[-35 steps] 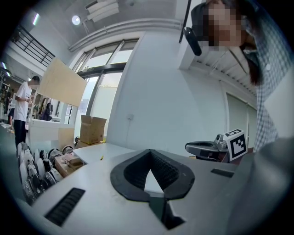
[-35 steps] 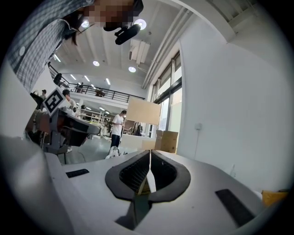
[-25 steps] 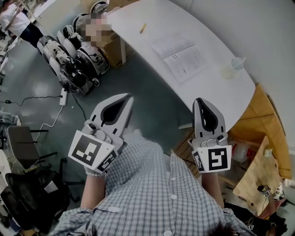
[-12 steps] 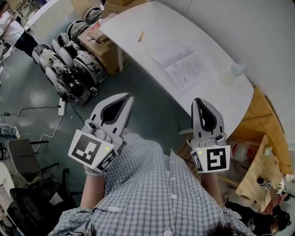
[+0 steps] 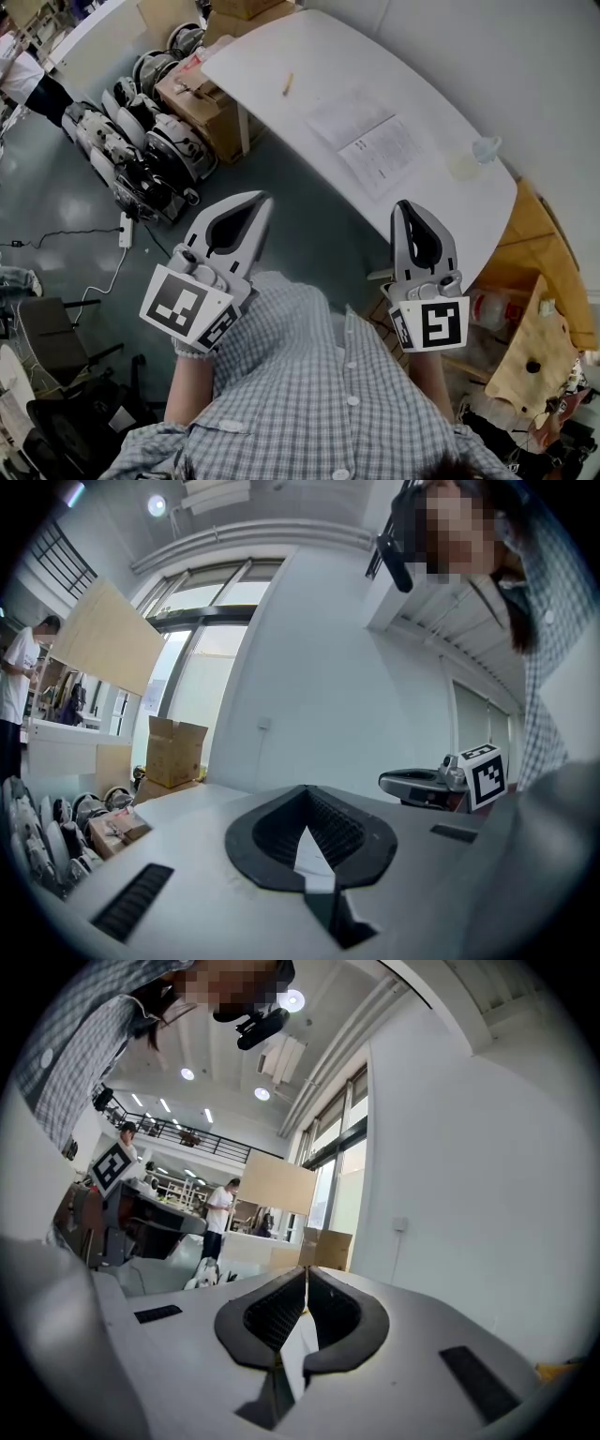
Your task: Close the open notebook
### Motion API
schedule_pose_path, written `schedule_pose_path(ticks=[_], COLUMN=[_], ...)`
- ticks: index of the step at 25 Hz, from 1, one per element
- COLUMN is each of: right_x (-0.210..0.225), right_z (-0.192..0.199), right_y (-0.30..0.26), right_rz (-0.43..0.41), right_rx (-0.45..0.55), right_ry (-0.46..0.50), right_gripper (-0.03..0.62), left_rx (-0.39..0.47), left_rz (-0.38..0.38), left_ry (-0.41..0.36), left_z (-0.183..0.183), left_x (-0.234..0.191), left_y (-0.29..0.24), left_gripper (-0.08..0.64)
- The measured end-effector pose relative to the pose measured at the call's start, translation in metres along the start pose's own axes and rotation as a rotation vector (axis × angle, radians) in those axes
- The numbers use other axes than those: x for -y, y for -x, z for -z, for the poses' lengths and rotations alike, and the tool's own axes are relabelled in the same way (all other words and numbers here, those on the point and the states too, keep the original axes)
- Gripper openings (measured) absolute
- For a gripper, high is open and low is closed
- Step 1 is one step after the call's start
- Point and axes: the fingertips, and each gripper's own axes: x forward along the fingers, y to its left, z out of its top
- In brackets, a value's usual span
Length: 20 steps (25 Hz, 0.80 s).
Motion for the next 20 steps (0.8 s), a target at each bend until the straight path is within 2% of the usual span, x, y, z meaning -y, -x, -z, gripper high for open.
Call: schedule_pose_path(ticks=[20], right_x=[-0.008], right_z=[-0.005], right_y=[-0.013], right_rz=[0.019], right_rx=[-0.035], right_ry=[0.034], right_gripper=[0.023], left_rx=[0.003], left_rz=[0.014], left_ry=[0.031], left_z=[0.003], left_x=[-0.022], left_y=[0.004], left_gripper=[0.008])
